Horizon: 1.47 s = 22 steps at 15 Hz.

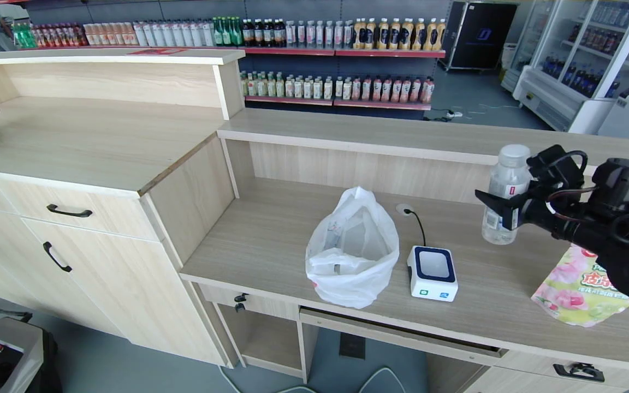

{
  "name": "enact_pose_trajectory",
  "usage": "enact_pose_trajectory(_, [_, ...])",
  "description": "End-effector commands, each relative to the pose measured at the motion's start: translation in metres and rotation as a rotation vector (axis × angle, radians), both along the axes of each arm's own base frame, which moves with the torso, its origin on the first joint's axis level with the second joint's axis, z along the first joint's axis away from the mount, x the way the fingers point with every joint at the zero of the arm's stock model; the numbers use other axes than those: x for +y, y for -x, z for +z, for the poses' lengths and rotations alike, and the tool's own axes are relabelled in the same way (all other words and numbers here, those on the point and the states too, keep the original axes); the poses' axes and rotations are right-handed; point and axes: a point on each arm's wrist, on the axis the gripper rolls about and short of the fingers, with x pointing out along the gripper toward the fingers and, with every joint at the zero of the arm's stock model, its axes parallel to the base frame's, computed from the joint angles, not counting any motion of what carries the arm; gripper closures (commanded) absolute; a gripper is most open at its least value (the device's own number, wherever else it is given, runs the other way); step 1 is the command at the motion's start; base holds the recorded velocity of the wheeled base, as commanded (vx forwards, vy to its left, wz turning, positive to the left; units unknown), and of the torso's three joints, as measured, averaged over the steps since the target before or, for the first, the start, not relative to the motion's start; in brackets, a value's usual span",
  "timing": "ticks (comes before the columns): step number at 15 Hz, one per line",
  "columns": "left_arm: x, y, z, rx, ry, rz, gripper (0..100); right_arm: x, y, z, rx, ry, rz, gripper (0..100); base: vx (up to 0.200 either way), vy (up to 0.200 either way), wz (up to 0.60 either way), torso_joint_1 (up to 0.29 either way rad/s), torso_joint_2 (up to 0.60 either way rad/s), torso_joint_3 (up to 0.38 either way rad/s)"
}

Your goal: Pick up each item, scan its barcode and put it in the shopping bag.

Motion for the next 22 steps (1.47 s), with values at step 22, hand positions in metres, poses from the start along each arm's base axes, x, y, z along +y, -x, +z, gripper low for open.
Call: enact_pose_trajectory(22, [0.000,0.000,0.000,-0.001,0.000,0.000,0,0.015,-0.062,-0.005,0.003,-0.096,-0.262,100,0.000,0.000,0.19,0.001,0.00,0.000])
